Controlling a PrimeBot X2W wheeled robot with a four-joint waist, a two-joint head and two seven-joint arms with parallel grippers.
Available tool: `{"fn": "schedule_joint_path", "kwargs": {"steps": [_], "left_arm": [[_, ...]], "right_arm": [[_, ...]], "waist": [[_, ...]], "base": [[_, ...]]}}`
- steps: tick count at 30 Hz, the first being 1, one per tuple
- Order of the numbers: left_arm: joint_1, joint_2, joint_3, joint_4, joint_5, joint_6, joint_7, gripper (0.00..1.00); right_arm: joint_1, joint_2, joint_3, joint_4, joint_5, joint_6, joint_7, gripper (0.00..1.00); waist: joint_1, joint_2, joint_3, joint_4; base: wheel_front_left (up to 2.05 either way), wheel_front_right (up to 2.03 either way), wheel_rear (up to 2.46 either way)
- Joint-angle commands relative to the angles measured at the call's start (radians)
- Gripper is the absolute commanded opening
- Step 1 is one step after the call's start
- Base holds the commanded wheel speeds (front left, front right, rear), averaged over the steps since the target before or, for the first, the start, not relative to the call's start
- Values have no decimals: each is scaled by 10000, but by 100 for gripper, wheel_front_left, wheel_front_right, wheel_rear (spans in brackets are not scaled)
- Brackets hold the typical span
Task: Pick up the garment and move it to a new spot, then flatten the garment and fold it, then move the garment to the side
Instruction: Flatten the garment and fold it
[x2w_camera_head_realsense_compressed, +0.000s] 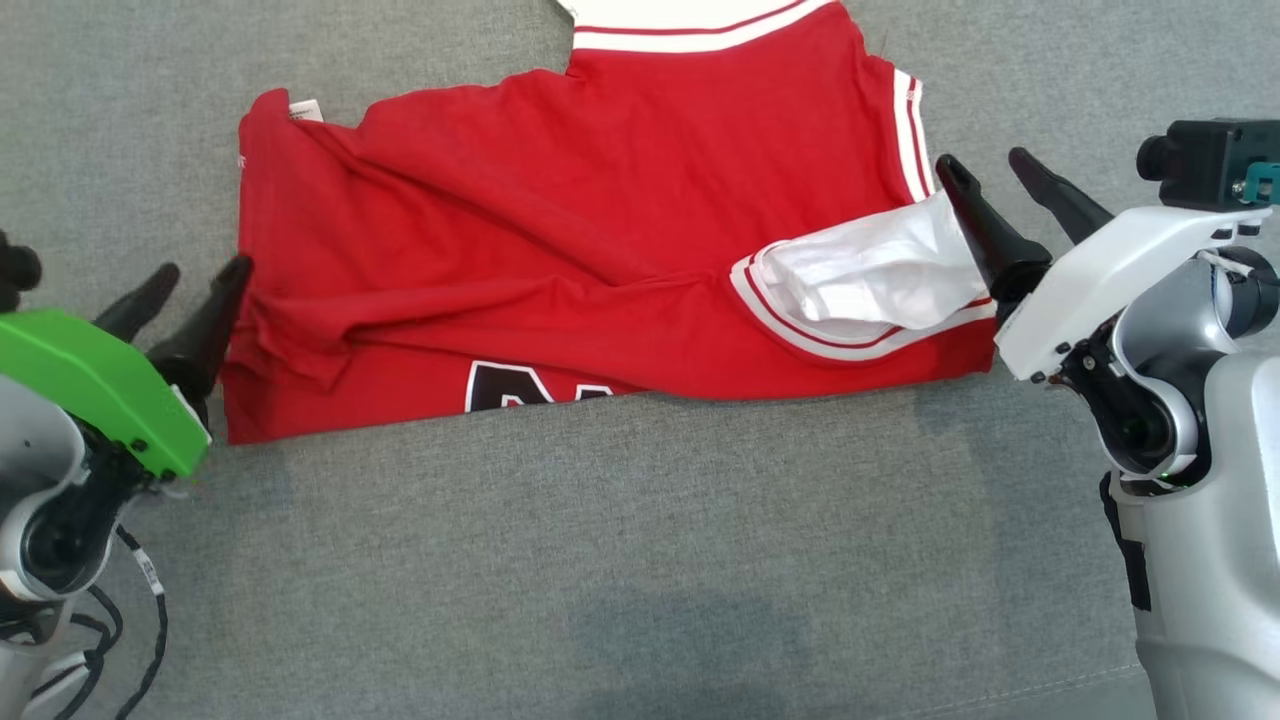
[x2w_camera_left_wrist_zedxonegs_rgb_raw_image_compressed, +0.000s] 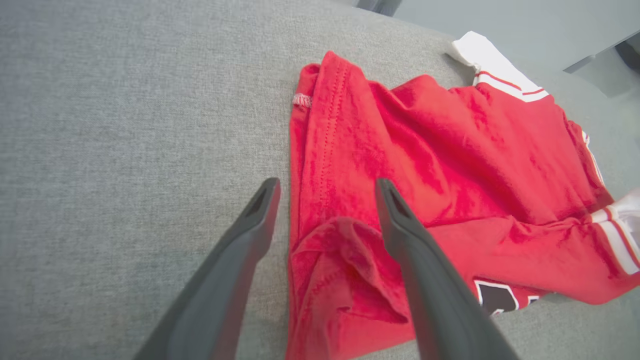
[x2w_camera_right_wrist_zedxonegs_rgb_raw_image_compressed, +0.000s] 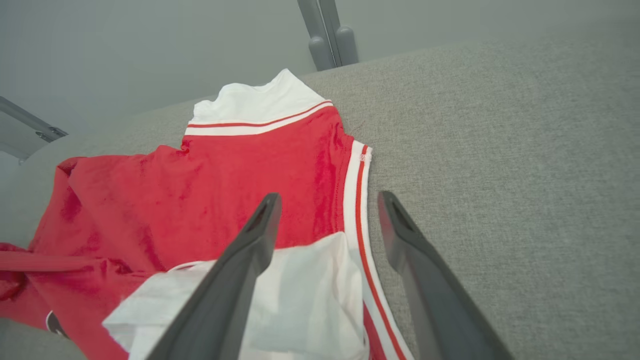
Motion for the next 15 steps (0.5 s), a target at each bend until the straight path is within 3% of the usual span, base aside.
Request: {"fn": "schedule_joint_path", "kwargs": {"steps": [1, 6, 11, 15], "left_arm": [[-101, -89, 61, 91, -7, -40, -115, 100], [701, 140, 318, -100, 466, -44, -1184, 100], [2950, 208, 201, -1411, 969, 459, -2558, 100], [3944, 252, -233, -2094, 1151, 671, -2634, 100]], "right_arm": [[-67, -8, -6, 41, -57, 2, -235, 100], [717, -363, 25, -233, -120, 1, -1261, 100], [2793, -1101, 100, -1216, -585, 2, -2083, 100], [3893, -1374, 47, -1404, -574, 2, -2259, 100]], "waist": [[0, 84, -130, -22], [0, 84, -579, -105], [0, 84, -938, -134], [0, 84, -764, -31]], "base": [[0, 0, 0], [0, 0, 0], [0, 0, 0], [0, 0, 0]]}}
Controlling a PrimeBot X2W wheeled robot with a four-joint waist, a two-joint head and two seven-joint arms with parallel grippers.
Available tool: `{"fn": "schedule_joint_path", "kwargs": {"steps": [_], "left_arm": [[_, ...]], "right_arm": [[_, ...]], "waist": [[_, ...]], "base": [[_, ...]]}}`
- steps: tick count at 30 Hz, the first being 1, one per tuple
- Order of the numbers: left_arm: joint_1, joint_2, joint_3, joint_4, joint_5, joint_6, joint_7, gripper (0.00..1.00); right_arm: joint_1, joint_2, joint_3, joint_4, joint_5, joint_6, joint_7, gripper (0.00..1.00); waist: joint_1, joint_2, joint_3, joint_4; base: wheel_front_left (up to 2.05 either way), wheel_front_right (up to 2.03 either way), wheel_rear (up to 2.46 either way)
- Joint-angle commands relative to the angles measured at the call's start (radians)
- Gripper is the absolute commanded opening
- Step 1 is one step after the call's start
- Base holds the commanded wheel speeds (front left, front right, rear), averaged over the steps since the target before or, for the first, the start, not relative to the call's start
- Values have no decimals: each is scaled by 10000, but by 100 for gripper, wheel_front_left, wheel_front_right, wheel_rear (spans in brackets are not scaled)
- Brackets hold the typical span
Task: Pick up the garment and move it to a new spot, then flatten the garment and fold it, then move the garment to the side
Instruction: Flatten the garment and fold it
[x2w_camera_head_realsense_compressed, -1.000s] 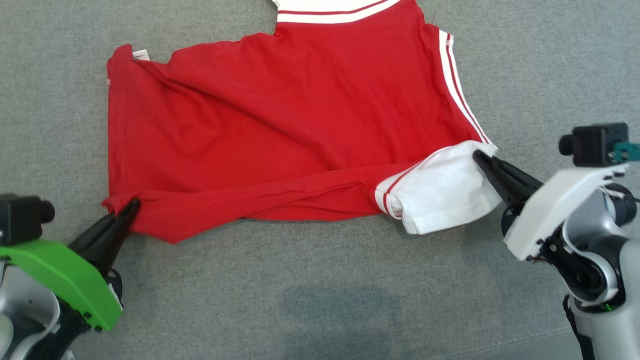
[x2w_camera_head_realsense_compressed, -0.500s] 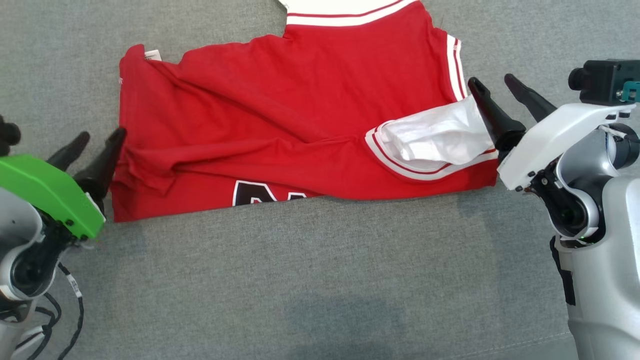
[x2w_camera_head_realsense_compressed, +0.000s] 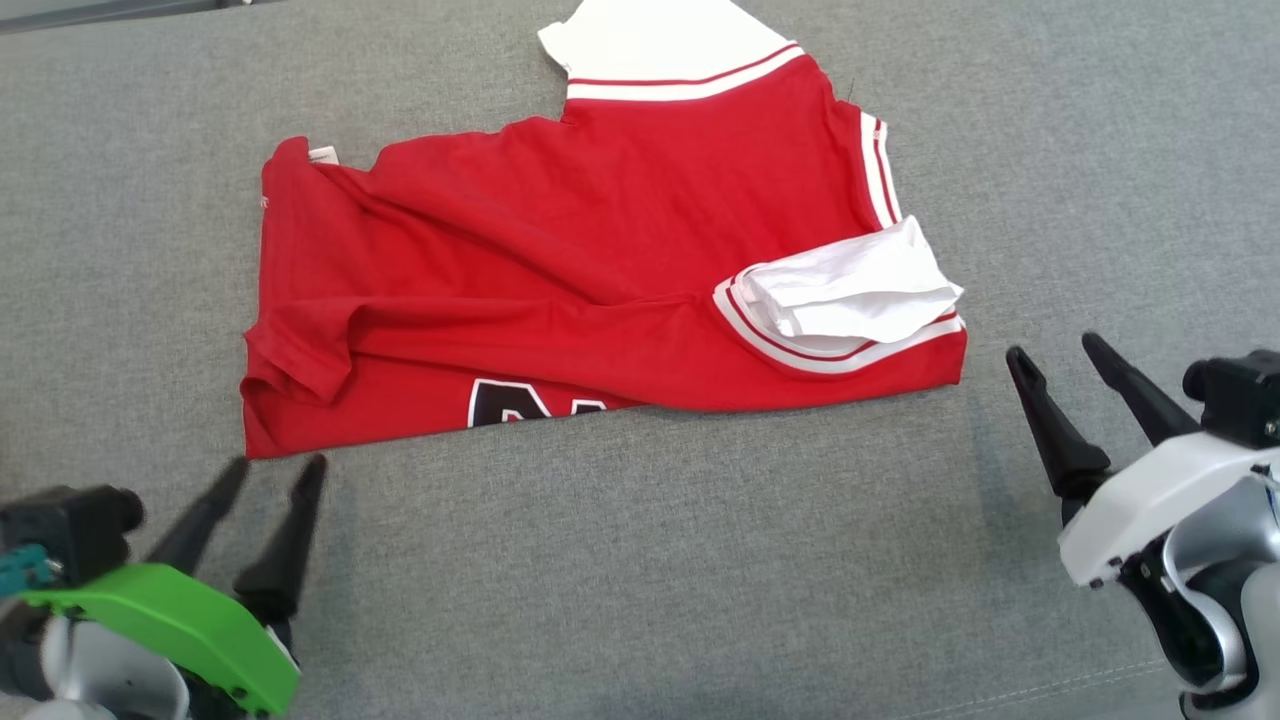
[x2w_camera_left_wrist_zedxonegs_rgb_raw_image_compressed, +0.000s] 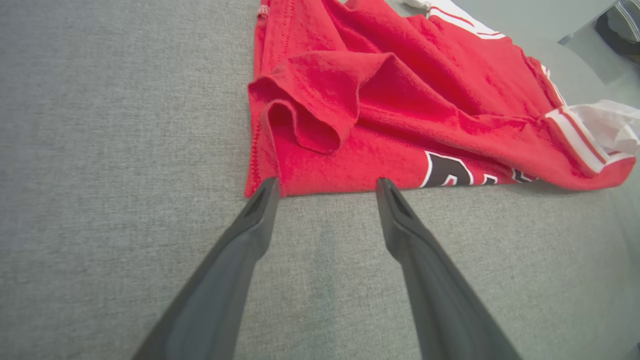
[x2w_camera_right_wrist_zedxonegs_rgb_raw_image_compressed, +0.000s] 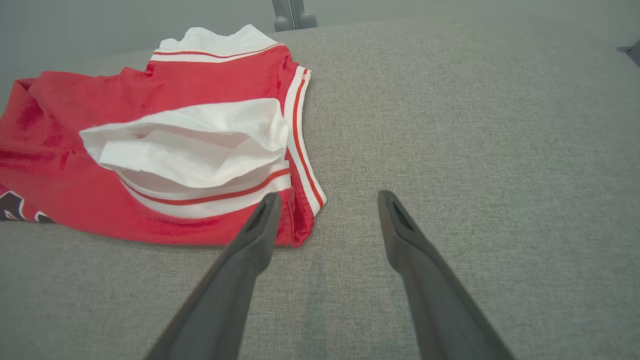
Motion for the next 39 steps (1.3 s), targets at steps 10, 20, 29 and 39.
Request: {"fn": "schedule_joint_path", "kwargs": {"steps": [10, 20, 29, 39], "left_arm": [[-1006, -361, -451, 764, 117, -211, 623, 100], [-1822, -834, -705, 2304, 167, -473, 808, 100], [-2294, -1400, -955, 2955, -240, -1180, 1007, 0], [-2250, -880, -263, 2056, -1874, -2112, 1902, 0]], "right_arm": [[-471, -222, 459, 1097, -144, 4, -291, 100], [-1052, -266, 1231, 1937, 485, 3, -124, 100], [-1367, -203, 1451, 2387, 1504, 4, 463, 73], [-1912, -775, 729, 1268, 4150, 4, 2121, 0]], "waist": [[0, 84, 755, 308], [0, 84, 739, 378], [0, 84, 588, 525], [0, 84, 285, 539]], "base": [[0, 0, 0], [0, 0, 0], [0, 0, 0], [0, 0, 0]]}}
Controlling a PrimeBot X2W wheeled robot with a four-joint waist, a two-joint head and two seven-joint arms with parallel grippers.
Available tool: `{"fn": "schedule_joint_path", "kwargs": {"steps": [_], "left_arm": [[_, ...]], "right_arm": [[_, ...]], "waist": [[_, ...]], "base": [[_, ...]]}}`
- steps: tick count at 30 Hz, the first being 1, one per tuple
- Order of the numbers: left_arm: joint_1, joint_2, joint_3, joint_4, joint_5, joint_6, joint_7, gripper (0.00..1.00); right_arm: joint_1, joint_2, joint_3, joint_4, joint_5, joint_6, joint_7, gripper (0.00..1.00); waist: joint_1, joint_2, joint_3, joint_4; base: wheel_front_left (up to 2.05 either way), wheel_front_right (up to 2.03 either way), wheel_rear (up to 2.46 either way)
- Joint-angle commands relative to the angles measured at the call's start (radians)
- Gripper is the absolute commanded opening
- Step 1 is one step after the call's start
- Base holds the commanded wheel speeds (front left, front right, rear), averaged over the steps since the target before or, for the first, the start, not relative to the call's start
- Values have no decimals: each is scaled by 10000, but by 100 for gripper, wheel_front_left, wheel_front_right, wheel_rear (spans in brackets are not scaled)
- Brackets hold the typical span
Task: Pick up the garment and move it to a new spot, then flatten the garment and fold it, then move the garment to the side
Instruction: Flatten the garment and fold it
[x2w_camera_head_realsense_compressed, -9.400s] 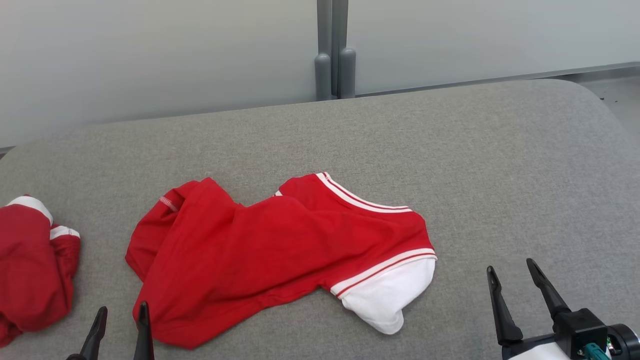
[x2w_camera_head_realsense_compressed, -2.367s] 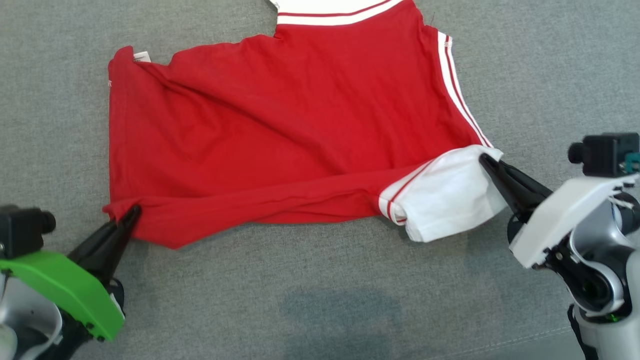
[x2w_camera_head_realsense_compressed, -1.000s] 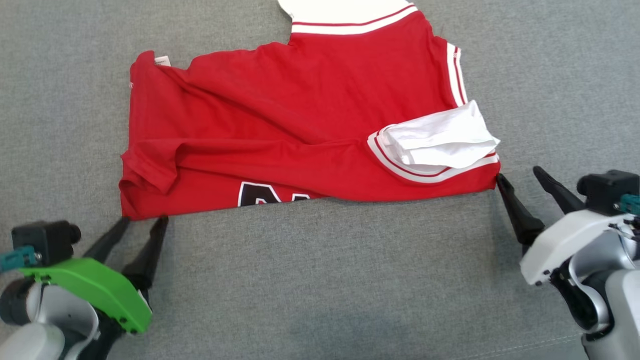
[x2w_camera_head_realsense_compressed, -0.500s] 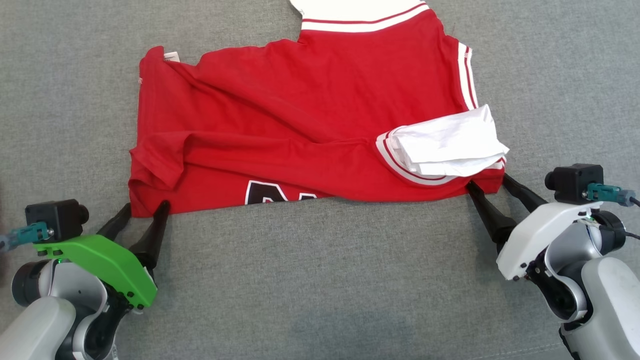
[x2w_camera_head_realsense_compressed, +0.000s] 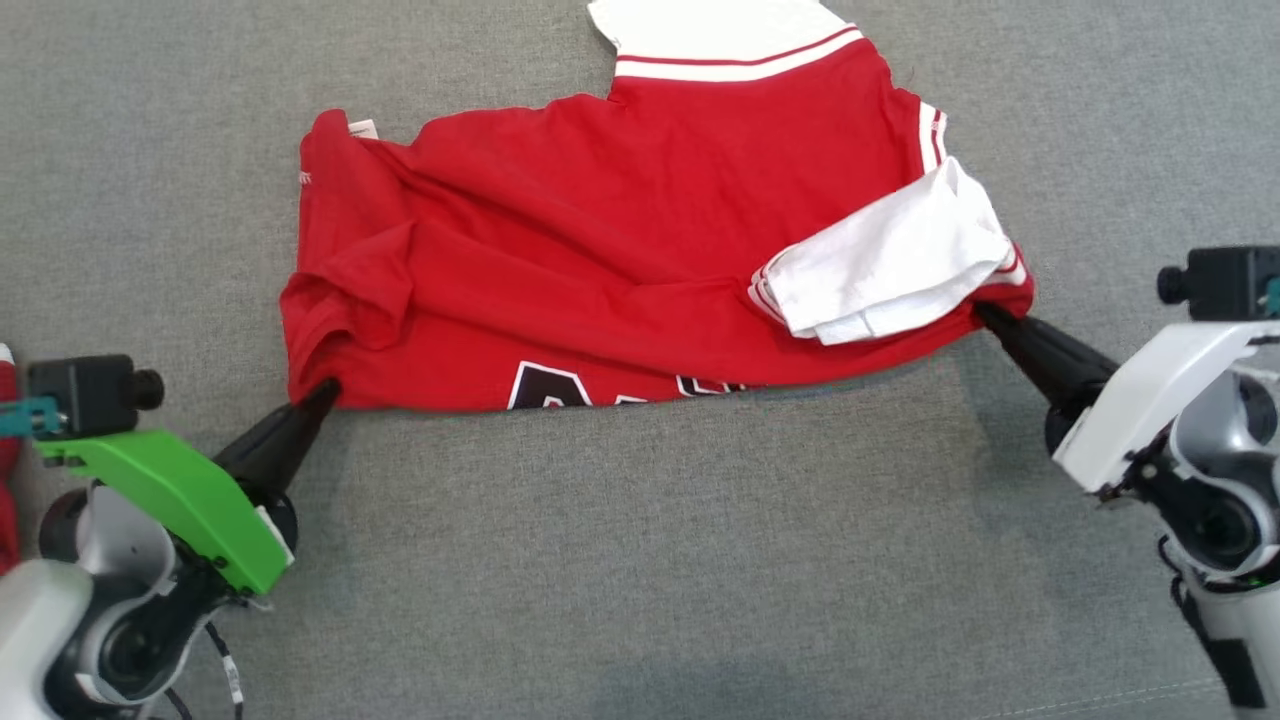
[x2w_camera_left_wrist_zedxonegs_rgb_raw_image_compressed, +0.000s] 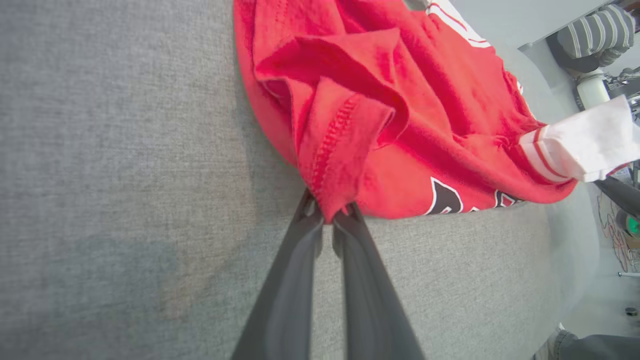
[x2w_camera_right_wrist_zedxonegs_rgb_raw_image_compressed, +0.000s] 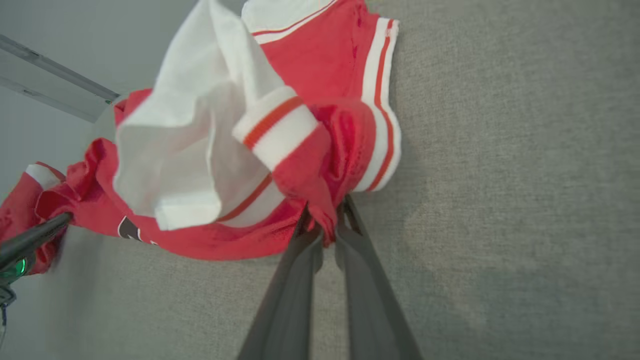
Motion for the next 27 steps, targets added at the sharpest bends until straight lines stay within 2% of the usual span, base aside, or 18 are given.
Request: {"fn": "schedule_joint_path", "kwargs": {"steps": [1, 5, 8, 11, 14, 20, 27], "left_arm": [[11, 304, 227, -290, -340, -106, 249, 0], [-444, 1258, 888, -1074, -1050, -28, 1090, 0], [-909, 1771, 1355, -1424, -1638, 165, 1787, 0], [-1353, 2059, 1732, -1468, -2018, 378, 2196, 0], [-1397, 2138, 1814, -1519, -2139, 425, 2282, 0], [219, 1962, 1799, -1996, -2329, 381, 1658, 0], [2901, 1825, 1521, -2799, -1845, 286, 333, 0]], "right_arm": [[-276, -172, -353, -313, 427, 4, 595, 0], [-1052, -226, -1522, -833, 1310, 4, 2661, 0], [-1970, -76, -2510, -763, 1430, 3, 4261, 0], [-2870, 336, -3280, -622, 1044, 1, 5450, 0], [-3123, 656, -3580, -673, 674, 1, 6042, 0], [-1724, 1544, -4020, -1529, 130, 3, 7575, 0], [747, 2139, -4581, -2844, 221, 4, 8241, 0]], "waist": [[0, 84, -114, -1], [0, 84, -298, 2], [0, 84, -388, 15], [0, 84, -438, 17], [0, 84, -446, -9], [0, 84, -388, -75], [0, 84, -247, -68]], "base": [[0, 0, 0], [0, 0, 0], [0, 0, 0], [0, 0, 0], [0, 0, 0], [0, 0, 0], [0, 0, 0]]}}
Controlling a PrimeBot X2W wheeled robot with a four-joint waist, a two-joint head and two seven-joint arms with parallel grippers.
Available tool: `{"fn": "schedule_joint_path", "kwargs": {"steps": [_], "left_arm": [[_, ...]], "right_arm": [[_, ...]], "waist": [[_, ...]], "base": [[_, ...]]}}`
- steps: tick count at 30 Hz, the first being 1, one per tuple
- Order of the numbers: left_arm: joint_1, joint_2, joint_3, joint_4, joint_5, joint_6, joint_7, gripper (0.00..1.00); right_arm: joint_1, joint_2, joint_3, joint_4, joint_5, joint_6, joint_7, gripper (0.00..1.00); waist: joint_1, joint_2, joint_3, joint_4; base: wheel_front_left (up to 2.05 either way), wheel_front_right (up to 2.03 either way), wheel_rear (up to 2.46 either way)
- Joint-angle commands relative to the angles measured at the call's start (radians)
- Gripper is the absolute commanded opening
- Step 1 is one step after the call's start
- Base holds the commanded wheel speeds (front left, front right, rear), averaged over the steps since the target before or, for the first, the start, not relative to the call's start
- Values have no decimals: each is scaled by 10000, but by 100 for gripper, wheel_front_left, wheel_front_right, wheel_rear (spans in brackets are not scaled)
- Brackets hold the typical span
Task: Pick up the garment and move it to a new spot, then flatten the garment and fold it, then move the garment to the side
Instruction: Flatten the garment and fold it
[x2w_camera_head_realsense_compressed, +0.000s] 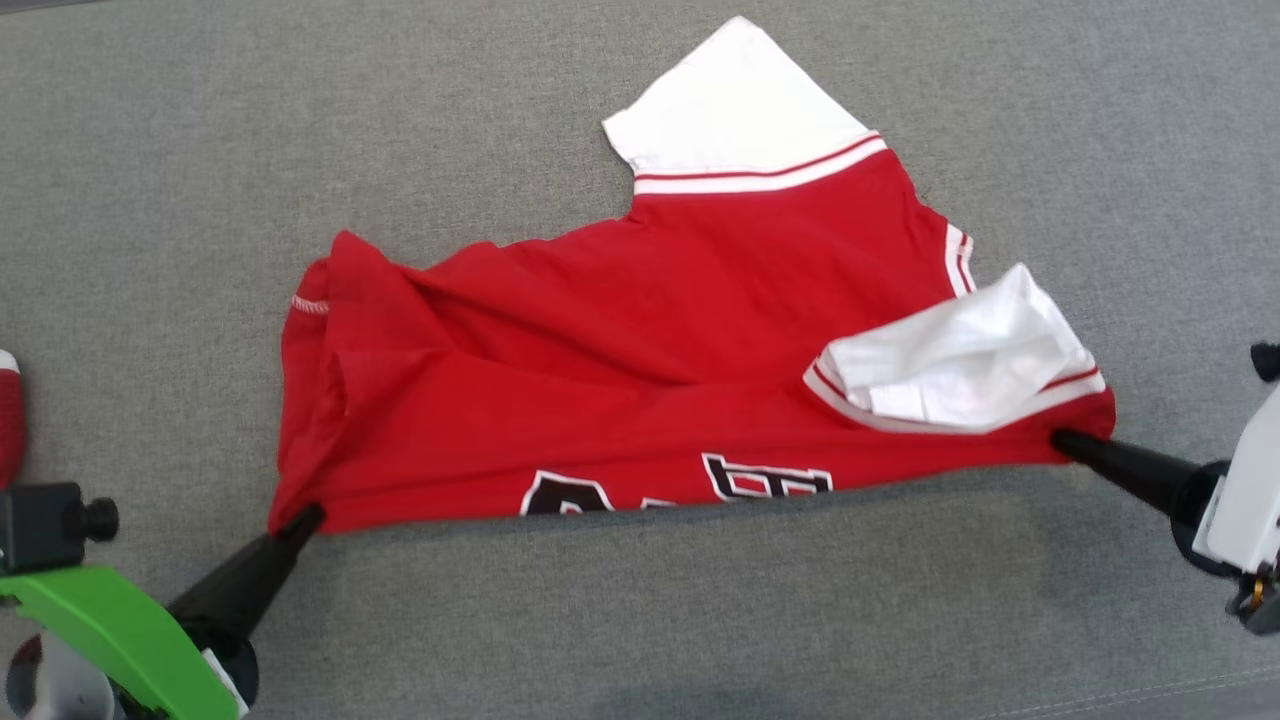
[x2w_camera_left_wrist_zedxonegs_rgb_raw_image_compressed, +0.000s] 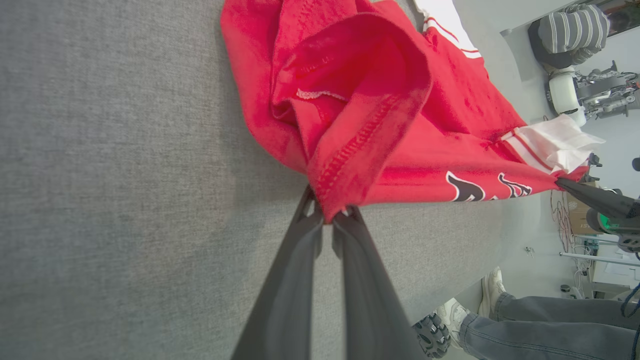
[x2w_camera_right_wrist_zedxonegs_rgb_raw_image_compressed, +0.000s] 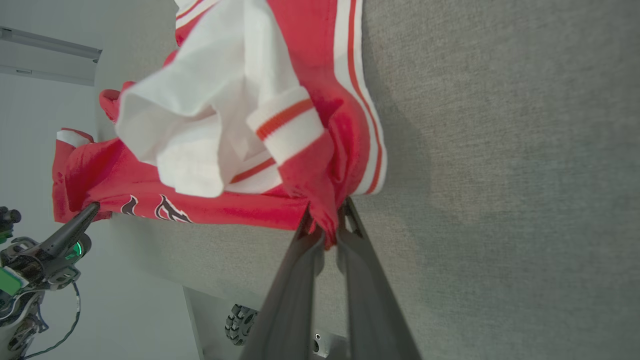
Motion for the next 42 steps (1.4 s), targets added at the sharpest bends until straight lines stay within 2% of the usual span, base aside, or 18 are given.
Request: {"fn": "schedule_joint_path", "kwargs": {"steps": [1, 6, 10, 16, 21, 22, 23, 24, 25, 26, 30, 33, 38, 42], "left_arm": [[200, -65, -16, -106, 148, -45, -162, 0], [905, -493, -444, -513, 480, -111, -675, 0], [1233, -647, -868, -495, 1007, -12, -854, 0], [1632, -1078, -1285, -243, 1309, 130, -1216, 0], [1760, -1348, -1556, 293, 1539, 224, -1350, 0], [1766, -1411, -1614, 422, 1585, 240, -1372, 18], [1777, -1522, -1775, 641, 1641, 272, -1332, 56], [1769, -1575, -1818, 761, 1670, 268, -1343, 93], [1761, -1632, -1857, 865, 1690, 276, -1378, 100], [1755, -1702, -1914, 964, 1730, 271, -1415, 100], [1797, -1794, -1936, 1215, 1770, 307, -1520, 100], [1848, -1597, -1807, 1285, 1868, 435, -1614, 100], [1676, -774, -1098, 807, 1996, 721, -1690, 100], [801, 45, -502, 282, 2184, 972, -1237, 100]], "right_arm": [[253, 43, -48, -152, 80, 4, 66, 0], [1500, 159, 236, -922, 71, 4, 161, 0], [2280, -235, 658, -1255, -271, 4, -264, 0], [2947, -1000, 742, -955, -684, 4, -1287, 0], [3190, -1301, 816, -467, -1013, 4, -1981, 0], [3181, -1309, 813, -355, -1109, 4, -2190, 0], [3179, -1380, 981, -139, -1228, 3, -2528, 1], [3173, -1482, 1061, -71, -1333, 3, -2768, 33], [3177, -1538, 1136, 39, -1366, 3, -2969, 82], [3202, -1570, 1251, 142, -1392, 3, -3154, 100], [3255, -1855, 1394, 327, -1528, 4, -3753, 100], [3211, -2076, 1305, 413, -1583, 4, -4262, 100], [2410, -2680, 1044, 116, -1778, 4, -4880, 100], [1205, -3122, 1358, 147, -2188, 4, -5197, 100]], "waist": [[0, 84, 22, 35], [0, 84, 73, 185], [0, 84, 112, 228], [0, 84, 162, 232], [0, 84, 225, 272], [0, 84, 236, 288], [0, 84, 260, 316], [0, 84, 268, 331], [0, 84, 273, 346], [0, 84, 267, 363], [0, 84, 236, 393], [0, 84, 185, 413], [0, 84, 315, 338], [0, 84, 627, 341]], "base": [[0, 0, 0], [0, 0, 0], [0, 0, 0], [0, 0, 0], [0, 0, 0], [0, 0, 0], [0, 0, 0], [0, 0, 0], [0, 0, 0], [0, 0, 0], [0, 0, 0], [0, 0, 0], [0, 0, 0], [0, 0, 0]]}}
